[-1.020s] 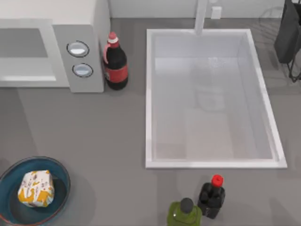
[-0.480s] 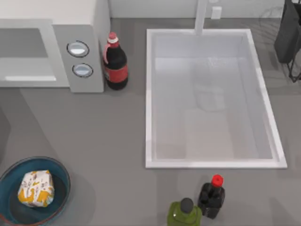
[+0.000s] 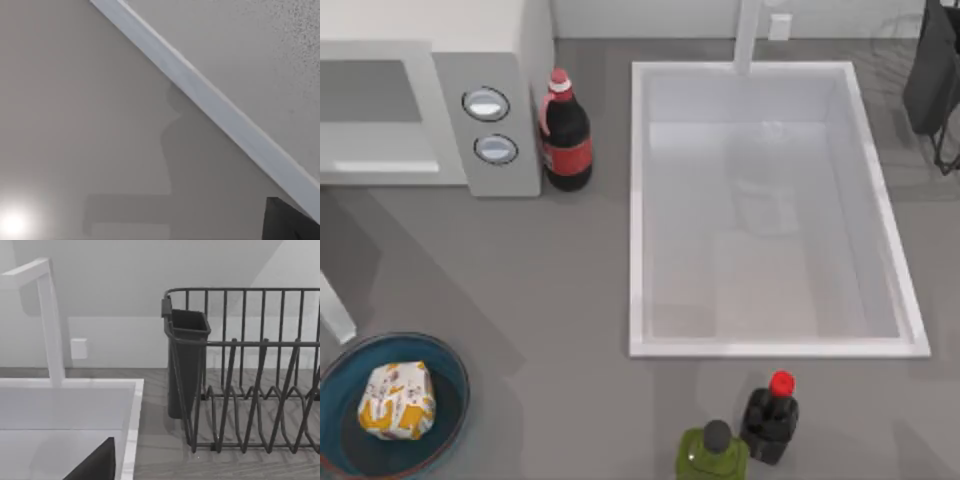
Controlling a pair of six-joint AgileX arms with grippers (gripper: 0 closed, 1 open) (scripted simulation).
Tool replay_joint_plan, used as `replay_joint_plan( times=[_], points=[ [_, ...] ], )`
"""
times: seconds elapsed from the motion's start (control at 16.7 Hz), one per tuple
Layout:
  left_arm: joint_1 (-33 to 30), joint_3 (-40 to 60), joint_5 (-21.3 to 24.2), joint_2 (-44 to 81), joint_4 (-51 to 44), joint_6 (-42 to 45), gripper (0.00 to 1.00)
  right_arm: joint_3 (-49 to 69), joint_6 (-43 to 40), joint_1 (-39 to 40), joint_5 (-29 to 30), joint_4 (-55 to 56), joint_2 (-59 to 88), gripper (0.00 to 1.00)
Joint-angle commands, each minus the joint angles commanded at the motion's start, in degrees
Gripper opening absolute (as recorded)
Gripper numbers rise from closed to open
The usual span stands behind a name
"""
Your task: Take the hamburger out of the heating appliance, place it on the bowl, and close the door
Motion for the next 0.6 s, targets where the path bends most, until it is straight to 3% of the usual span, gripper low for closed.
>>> replay_joint_plan(
  times=[0.3,0.6],
  points=[
    [-13.72,-3.56,-9.47,-5.88,0.13,-10.17,0.00,0.00,0.00,0.00,0.00,0.00,0.00,1.00],
    [-14.79,-3.68,-10.64,-6.47,0.15,-11.45,0.00,0.00,0.00,0.00,0.00,0.00,0.00,1.00]
  ],
)
